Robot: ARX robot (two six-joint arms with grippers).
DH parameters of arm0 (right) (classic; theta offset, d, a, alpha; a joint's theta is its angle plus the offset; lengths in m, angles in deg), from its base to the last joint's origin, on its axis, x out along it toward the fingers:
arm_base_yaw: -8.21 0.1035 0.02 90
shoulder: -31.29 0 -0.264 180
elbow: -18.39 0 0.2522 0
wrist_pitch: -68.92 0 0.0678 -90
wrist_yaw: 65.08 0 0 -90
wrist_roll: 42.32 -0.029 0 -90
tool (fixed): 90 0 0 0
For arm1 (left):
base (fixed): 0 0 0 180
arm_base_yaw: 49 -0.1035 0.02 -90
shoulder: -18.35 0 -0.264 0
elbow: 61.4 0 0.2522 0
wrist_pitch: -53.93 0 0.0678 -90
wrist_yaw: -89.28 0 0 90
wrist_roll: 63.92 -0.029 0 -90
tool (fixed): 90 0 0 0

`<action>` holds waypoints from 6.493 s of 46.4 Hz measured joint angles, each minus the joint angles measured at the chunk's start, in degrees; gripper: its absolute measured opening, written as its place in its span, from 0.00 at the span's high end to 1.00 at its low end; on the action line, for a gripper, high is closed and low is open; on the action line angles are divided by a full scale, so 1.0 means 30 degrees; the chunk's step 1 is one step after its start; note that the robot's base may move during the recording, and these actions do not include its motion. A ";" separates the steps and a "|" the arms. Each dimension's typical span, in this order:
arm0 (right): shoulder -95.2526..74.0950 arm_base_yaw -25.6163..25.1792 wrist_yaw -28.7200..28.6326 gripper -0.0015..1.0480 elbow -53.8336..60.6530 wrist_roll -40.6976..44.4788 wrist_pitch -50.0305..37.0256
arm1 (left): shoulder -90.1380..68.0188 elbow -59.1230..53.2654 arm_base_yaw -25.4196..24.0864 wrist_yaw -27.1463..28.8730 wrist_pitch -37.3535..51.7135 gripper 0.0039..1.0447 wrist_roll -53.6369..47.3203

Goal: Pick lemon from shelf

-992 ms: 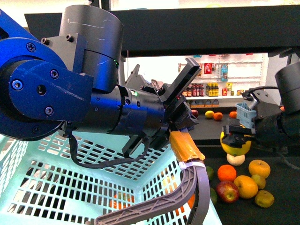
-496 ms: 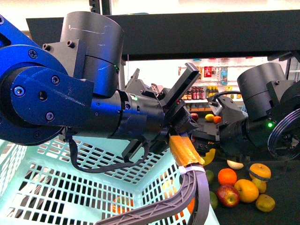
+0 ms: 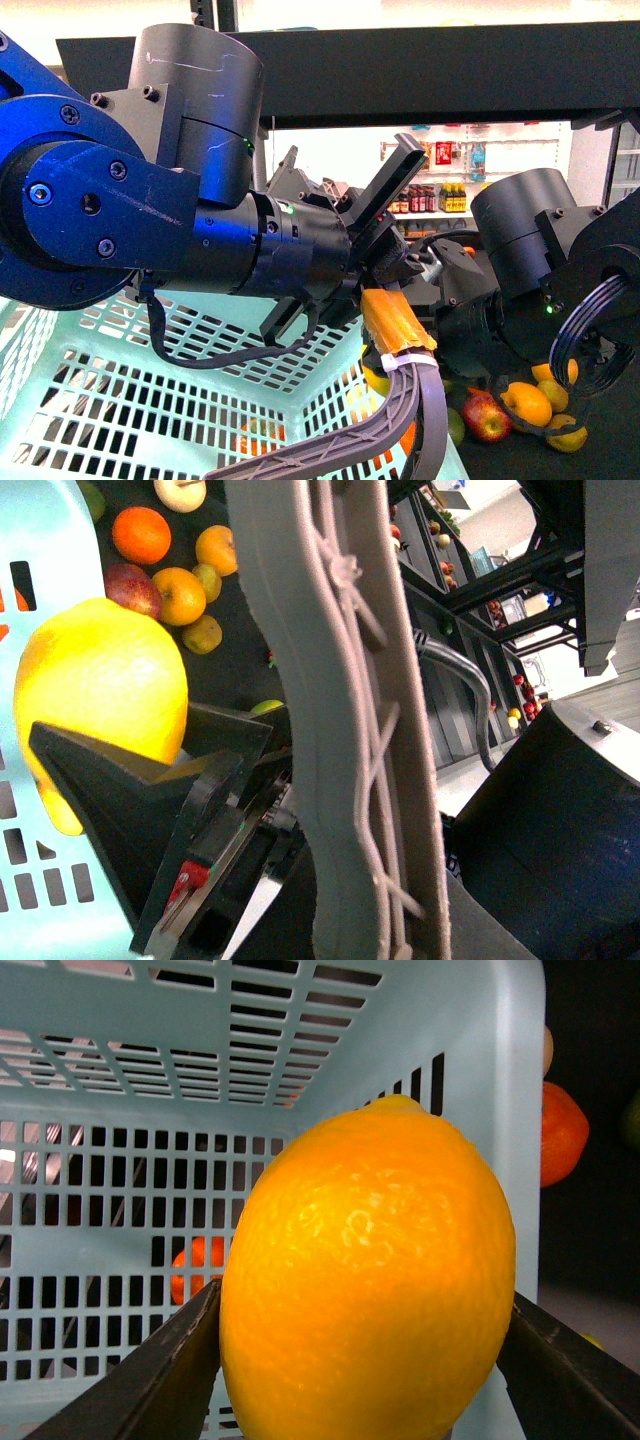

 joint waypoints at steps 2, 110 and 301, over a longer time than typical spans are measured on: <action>0.0022 0.0036 0.0007 0.20 0.0051 0.0022 0.0000 | 0.0000 0.0000 0.0000 0.0000 0.0000 0.93 0.0000; -1.2990 -0.1545 0.5253 0.07 -0.3628 0.3009 -0.1698 | -0.0095 0.0036 0.0007 0.0000 0.0000 0.93 0.0109; 3.6705 -0.4707 0.4291 0.94 2.2658 0.4692 0.3373 | -0.0095 0.0044 0.0058 0.0000 0.0015 0.93 0.0124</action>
